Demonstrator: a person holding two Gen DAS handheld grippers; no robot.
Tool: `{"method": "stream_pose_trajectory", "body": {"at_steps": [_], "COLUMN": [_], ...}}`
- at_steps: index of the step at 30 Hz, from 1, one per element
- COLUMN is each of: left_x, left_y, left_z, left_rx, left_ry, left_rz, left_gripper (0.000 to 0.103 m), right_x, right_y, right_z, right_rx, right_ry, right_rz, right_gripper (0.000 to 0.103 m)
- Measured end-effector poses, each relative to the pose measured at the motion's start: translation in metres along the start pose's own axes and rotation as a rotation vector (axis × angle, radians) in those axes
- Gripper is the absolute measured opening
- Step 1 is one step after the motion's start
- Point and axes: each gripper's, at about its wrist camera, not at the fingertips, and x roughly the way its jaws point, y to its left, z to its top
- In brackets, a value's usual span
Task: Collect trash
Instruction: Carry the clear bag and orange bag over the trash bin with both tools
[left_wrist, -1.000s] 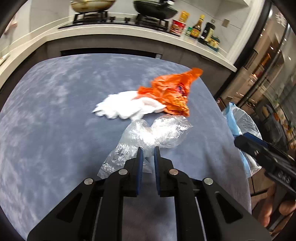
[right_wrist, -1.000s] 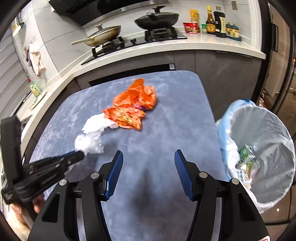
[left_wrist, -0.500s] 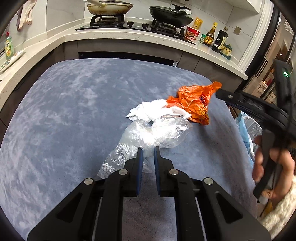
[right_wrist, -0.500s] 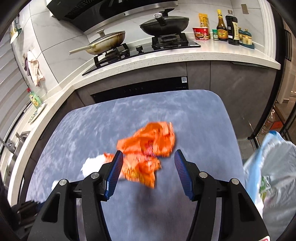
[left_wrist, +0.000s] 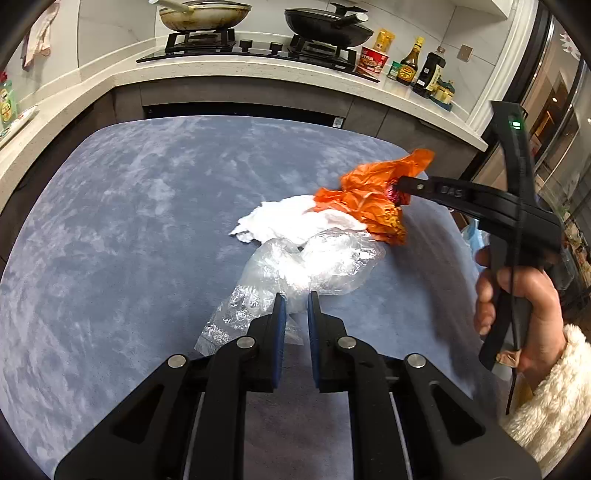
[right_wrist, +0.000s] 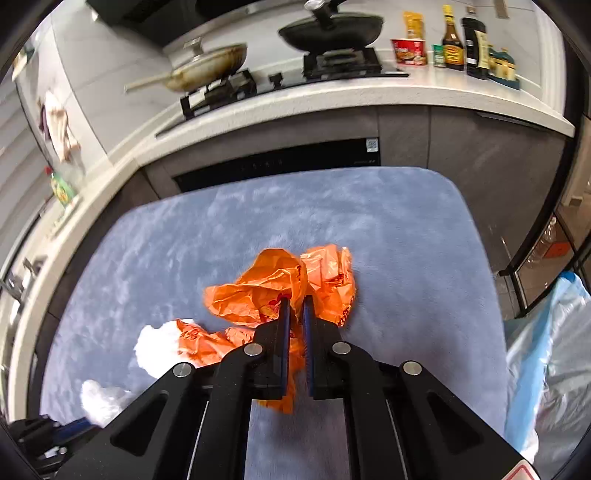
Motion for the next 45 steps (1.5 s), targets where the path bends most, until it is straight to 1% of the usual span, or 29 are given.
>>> {"method": "stream_pose_trajectory", "body": {"at_steps": [3,8,14,23,32,39,45], "left_x": [-0.004,-0.014,-0.025,-0.033,-0.036,-0.029,-0.016], "left_y": [-0.008,-0.028,-0.06,-0.114,-0.169,-0.201,-0.235], "left_z": [-0.001,-0.006,-0.015,-0.03,-0.039,-0.04,-0.029], "left_rx": [0.014,0.041,0.076,0.141,0.222,0.265,0.308], "left_ry": [-0.005,-0.017,-0.018,-0.007,-0.007,0.004,0.004], "left_rz": [-0.002,-0.023,-0.06,-0.129,-0.183,-0.204,-0.222], "left_gripper": [0.011,0.011,0.011,0.011,0.011,0.011,0.011], "right_x": [-0.025,-0.073,-0.132,-0.192,-0.224,-0.242,-0.249], "right_y": [-0.007,-0.017,-0.042,-0.082,-0.115,-0.138,-0.172], "right_z": [-0.004,-0.02,-0.054,-0.098,-0.126,-0.132,-0.133], "right_rx": [0.023,0.037,0.085,0.145,0.203,0.227,0.275], "right_ry": [-0.036,-0.085,-0.124,-0.145,-0.161,-0.182,-0.191], "right_rz": [0.01,-0.006,-0.026,-0.082,-0.114,-0.162,-0.206], "right_gripper": [0.007,0.007,0.007,0.007,0.007,0.007,0.007]}}
